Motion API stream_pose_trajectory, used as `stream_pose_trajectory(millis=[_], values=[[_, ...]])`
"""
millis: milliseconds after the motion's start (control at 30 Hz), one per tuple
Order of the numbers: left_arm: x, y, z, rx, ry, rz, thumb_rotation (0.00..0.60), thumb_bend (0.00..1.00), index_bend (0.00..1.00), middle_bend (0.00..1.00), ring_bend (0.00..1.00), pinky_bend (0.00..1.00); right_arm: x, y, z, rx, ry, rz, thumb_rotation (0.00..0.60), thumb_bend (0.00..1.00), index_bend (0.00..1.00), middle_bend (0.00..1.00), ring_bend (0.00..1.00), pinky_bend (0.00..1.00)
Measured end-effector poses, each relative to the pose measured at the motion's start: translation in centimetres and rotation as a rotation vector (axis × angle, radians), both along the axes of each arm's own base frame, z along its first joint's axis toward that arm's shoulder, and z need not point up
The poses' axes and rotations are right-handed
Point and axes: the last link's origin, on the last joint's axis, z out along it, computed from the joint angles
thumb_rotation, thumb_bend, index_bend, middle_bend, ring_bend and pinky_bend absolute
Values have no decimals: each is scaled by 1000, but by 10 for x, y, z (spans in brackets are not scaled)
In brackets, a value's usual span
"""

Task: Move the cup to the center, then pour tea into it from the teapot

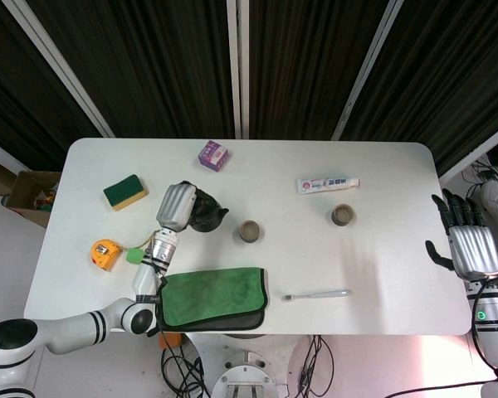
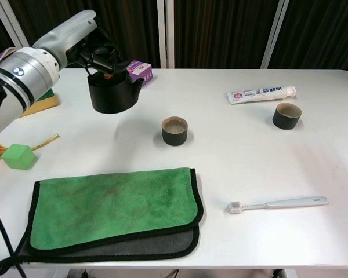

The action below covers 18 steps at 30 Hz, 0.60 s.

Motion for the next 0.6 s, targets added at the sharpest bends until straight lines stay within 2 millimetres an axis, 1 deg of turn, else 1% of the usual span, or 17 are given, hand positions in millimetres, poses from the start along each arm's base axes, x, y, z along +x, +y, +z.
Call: stream_pose_trajectory(millis=[133, 267, 367, 600], values=[[-21, 0, -1, 17, 21, 9, 600, 347, 1000, 1000, 1000, 453, 0, 1, -1, 3, 3, -3, 600, 329, 0, 0, 0, 0], [-36, 0, -3, 34, 43, 5, 600, 346, 1000, 1000, 1000, 455, 0, 1, -2, 4, 5, -7, 600, 329, 0, 0, 0, 0], [-46, -1, -6, 38, 55, 3, 600, 347, 1000, 1000, 1000, 460, 0, 2, -2, 2, 6, -8, 600, 329, 0, 0, 0, 0], [-62, -2, -14, 30, 65, 13, 600, 347, 1000, 1000, 1000, 461, 2, 3, -1, 0, 10, -5, 600, 329, 0, 0, 0, 0]])
